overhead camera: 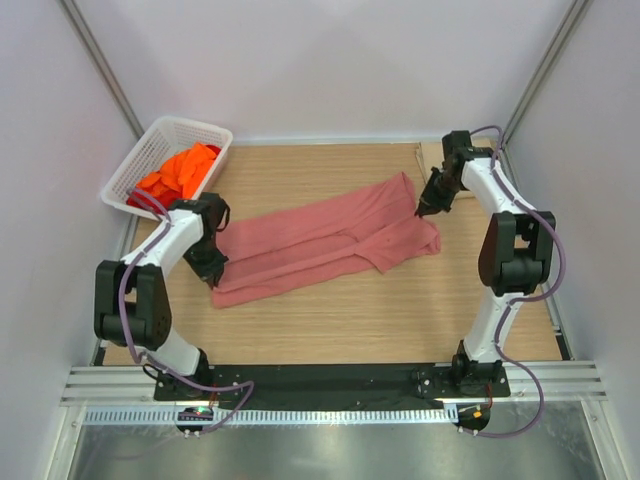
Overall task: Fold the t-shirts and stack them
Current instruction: Fold the tshirt
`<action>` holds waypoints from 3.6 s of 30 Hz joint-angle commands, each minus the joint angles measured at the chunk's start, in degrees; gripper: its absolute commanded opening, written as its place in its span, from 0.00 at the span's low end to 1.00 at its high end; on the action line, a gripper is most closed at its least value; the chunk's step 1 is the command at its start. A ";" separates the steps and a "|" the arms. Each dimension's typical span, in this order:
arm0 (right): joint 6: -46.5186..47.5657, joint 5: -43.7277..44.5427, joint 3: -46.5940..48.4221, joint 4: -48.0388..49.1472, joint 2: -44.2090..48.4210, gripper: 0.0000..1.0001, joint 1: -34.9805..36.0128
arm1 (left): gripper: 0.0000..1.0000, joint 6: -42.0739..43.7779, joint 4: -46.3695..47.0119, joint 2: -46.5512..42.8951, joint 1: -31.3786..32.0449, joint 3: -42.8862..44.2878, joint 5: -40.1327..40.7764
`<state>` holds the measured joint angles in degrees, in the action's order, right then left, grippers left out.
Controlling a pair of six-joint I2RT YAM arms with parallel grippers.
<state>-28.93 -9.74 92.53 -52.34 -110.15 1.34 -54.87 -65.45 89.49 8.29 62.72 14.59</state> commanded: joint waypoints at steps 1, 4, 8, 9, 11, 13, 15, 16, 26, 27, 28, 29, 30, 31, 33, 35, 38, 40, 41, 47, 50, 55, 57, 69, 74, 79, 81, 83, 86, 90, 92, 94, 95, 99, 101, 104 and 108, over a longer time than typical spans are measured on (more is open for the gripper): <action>-0.69 -1.95 3.88 -0.13 -1.12 0.02 0.50 | 0.00 3.80 -0.82 1.38 -1.61 4.15 4.31; -0.60 -2.65 6.07 -0.22 -2.70 0.02 0.50 | 0.00 6.09 -1.08 4.28 -1.97 7.14 4.83; -0.95 -3.71 8.10 -0.05 -4.28 0.02 0.41 | 0.00 7.50 -1.17 8.15 -2.14 9.61 4.48; -1.22 -3.88 8.45 -0.05 -4.63 0.02 0.41 | 0.00 7.59 -1.34 8.85 -2.23 9.79 4.40; -1.92 -4.50 9.33 0.13 -5.25 0.02 0.41 | 0.00 7.59 -1.43 10.17 -2.49 10.23 4.39; -2.27 -4.59 9.51 0.65 -5.43 0.02 0.41 | 0.00 7.59 -1.09 10.79 -2.93 10.14 4.40; -2.27 -4.68 10.21 0.75 -6.13 0.02 0.41 | 0.00 7.94 -0.47 11.14 -3.37 10.58 4.22; -2.19 -4.59 11.00 0.48 -6.83 0.01 0.41 | 0.00 8.03 -0.55 11.40 -3.55 10.93 4.65; -1.49 -6.35 16.36 -0.31 -12.01 0.01 0.33 | 0.00 10.04 -0.64 15.70 -5.04 15.15 4.66; -1.31 -6.52 16.37 -0.40 -12.37 0.01 0.33 | 0.00 10.31 -0.64 16.15 -5.04 15.41 4.83; -1.22 -6.44 16.97 -0.40 -12.72 0.02 0.33 | 0.00 10.49 -0.64 16.50 -5.13 15.68 5.10; -1.04 -6.61 17.33 -0.48 -12.98 0.02 0.24 | 0.00 10.66 -0.47 17.02 -5.22 15.77 5.27; -1.04 -6.61 17.77 -0.40 -13.42 0.02 0.24 | 0.00 10.75 -0.29 17.29 -5.39 15.77 5.27; -1.04 -6.70 18.03 -0.31 -13.69 0.02 0.24 | 0.00 10.75 -0.20 17.64 -5.57 15.77 5.19; -1.04 -6.79 19.08 -0.57 -14.74 0.02 0.24 | 0.00 10.75 0.06 18.35 -5.92 15.68 5.10; -0.87 -6.87 19.70 -0.84 -15.36 0.02 0.24 | 0.00 10.84 0.23 18.70 -6.01 15.85 4.92; -0.78 -7.40 20.41 -0.93 -15.97 0.01 -0.02 | 0.00 10.84 0.32 18.96 -6.10 16.38 4.75; -0.78 -7.49 20.41 -0.66 -16.24 0.02 -0.11 | 0.00 10.75 0.32 18.88 -6.10 16.56 5.01; -0.78 -7.75 20.32 -0.57 -16.33 0.02 -0.20 | 0.00 10.84 0.32 18.88 -6.10 16.73 5.10; -1.22 -9.51 20.93 0.57 -17.82 0.05 -0.47 | 0.00 11.80 0.59 20.28 -6.27 18.49 4.48; -1.74 -9.86 21.81 0.74 -18.87 0.11 -0.64 | 0.00 11.98 0.68 21.42 -6.27 19.19 4.48; -2.62 -10.48 25.14 0.66 -21.24 0.18 -0.55 | 0.15 12.07 -1.43 20.90 -6.36 22.43 5.80; -2.63 -11.35 29.26 -1.01 -22.91 0.30 -2.13 | 0.25 12.07 -2.83 18.88 -6.36 23.58 7.11; 3.79 -7.21 16.34 -4.89 -6.50 0.49 -1.96 | 0.54 15.85 -1.71 0.25 -5.92 15.45 -1.48; 2.39 -12.58 4.78 1.52 -1.13 0.53 -1.78 | 0.49 15.50 10.06 -2.57 -4.17 6.55 -20.24; 1.77 -12.59 -3.05 4.87 0.46 0.54 -1.34 | 0.42 14.79 14.65 1.73 -1.00 5.13 -24.34; 1.59 -12.67 -6.37 7.85 0.64 0.54 0.31 | 0.42 15.06 15.17 3.58 -0.65 5.31 -24.78; 2.46 -12.76 -8.76 12.33 0.03 0.55 0.59 | 0.42 15.32 14.83 5.15 -0.65 5.83 -25.05; 4.05 -11.53 -9.21 15.94 -1.29 0.57 1.03 | 0.41 15.76 13.34 6.04 -0.74 6.71 -25.75; 3.88 -11.27 -9.48 19.29 -1.56 0.58 1.20 | 0.42 16.81 12.72 4.29 -0.65 5.93 -24.79; 3.62 -10.57 -8.60 17.89 -2.96 0.58 1.20 | 0.42 17.34 11.58 4.02 -0.65 5.84 -24.00; 3.70 -10.31 -8.51 17.27 -3.23 0.58 1.47 | 0.42 18.04 10.79 3.85 -0.65 5.84 -23.38; 3.79 -9.87 -8.68 17.01 -2.88 0.58 1.64 | 0.42 18.13 10.70 3.76 -0.74 5.84 -23.47; 5.11 -8.28 -10.09 15.95 0.01 0.59 2.26 | 0.43 18.31 10.96 3.58 -0.65 5.84 -23.55; 5.64 -7.58 -11.31 15.25 1.77 0.60 2.52 | 0.43 18.40 10.96 3.93 -0.65 6.19 -23.82; 5.46 -6.44 -14.47 17.09 3.79 0.68 2.52 | 0.43 18.57 10.78 4.64 -0.65 6.89 -23.64; 4.32 -6.70 -16.15 18.67 2.75 0.69 2.70 | 0.43 18.84 10.70 5.08 -0.74 7.24 -24.17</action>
<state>-24.34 -17.63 77.12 -36.14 -109.49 3.70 -37.04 -54.11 95.33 7.75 67.57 -9.04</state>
